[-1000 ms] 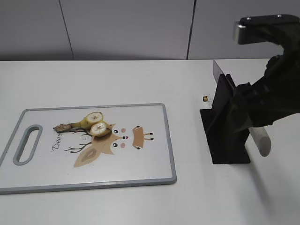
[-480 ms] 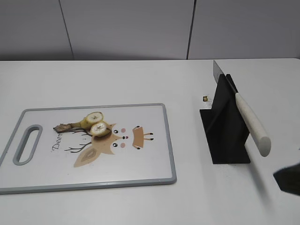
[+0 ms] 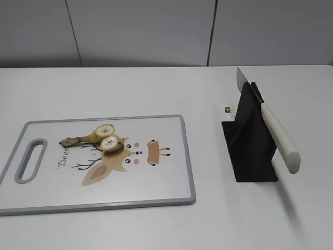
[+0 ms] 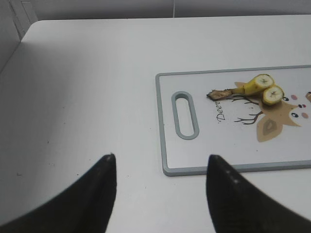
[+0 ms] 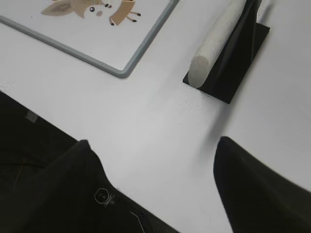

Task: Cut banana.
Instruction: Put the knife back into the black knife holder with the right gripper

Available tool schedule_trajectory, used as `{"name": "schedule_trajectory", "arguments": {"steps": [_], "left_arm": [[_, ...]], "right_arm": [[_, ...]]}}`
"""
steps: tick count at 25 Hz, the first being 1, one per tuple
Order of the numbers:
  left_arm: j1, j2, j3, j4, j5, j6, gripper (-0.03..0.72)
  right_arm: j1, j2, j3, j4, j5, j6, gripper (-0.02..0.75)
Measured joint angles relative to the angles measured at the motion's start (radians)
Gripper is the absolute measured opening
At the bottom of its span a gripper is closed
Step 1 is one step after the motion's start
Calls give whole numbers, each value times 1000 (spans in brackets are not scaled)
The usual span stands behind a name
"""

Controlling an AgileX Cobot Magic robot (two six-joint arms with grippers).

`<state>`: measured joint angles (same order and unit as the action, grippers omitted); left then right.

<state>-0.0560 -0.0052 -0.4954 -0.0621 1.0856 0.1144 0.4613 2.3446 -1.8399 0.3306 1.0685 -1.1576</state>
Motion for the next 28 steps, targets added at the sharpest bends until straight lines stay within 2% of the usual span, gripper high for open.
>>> {"name": "schedule_trajectory", "arguments": {"steps": [28], "left_arm": [[0,0,0,0,0,0,546]], "right_arm": [[0,0,0,0,0,0,222]]}}
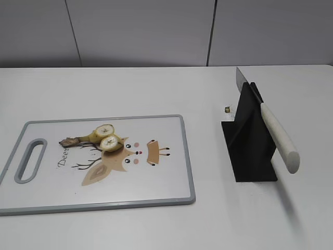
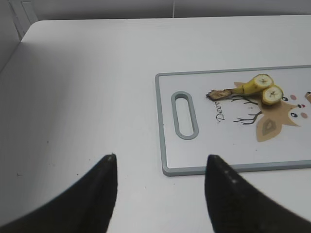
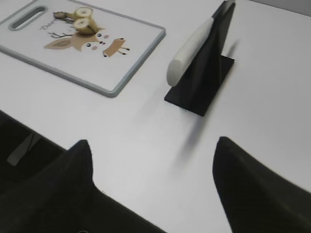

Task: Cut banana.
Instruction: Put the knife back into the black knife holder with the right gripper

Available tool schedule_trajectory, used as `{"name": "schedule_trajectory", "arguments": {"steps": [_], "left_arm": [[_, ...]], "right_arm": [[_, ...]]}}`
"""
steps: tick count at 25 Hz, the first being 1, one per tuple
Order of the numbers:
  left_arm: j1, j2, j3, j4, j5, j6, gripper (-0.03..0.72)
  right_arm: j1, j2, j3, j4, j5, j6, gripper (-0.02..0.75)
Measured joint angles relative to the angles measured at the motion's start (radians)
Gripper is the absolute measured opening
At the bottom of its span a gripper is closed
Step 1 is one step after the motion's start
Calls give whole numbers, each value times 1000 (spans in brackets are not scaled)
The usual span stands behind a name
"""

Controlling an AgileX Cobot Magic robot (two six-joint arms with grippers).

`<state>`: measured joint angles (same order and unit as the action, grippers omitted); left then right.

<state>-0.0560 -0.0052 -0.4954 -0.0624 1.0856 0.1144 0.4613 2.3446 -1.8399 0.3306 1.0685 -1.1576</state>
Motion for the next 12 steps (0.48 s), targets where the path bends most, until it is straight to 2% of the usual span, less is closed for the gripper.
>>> {"name": "schedule_trajectory", "arguments": {"steps": [12], "left_arm": [[0,0,0,0,0,0,546]], "right_arm": [[0,0,0,0,0,0,222]]}}
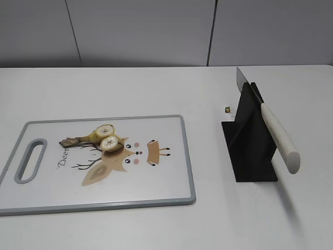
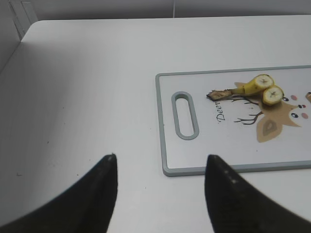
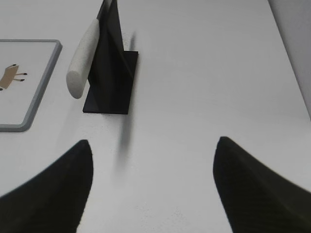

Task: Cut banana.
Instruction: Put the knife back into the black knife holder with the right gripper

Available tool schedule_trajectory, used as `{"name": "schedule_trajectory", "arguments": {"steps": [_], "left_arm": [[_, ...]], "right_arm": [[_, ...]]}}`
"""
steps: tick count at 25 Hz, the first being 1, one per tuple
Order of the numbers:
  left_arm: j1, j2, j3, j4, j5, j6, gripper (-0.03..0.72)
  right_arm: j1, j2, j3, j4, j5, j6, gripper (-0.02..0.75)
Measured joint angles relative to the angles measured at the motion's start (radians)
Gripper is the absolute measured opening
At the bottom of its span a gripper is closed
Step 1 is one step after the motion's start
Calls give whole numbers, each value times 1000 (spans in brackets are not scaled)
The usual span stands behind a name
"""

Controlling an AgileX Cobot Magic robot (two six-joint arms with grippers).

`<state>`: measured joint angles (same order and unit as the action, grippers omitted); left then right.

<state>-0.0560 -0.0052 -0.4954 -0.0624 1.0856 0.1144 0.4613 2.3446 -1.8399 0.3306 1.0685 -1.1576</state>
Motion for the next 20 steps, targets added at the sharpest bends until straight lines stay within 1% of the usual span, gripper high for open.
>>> {"name": "schedule_trajectory", "arguments": {"steps": [20], "left_arm": [[0,0,0,0,-1,0,546]], "right_arm": [[0,0,0,0,0,0,222]]}}
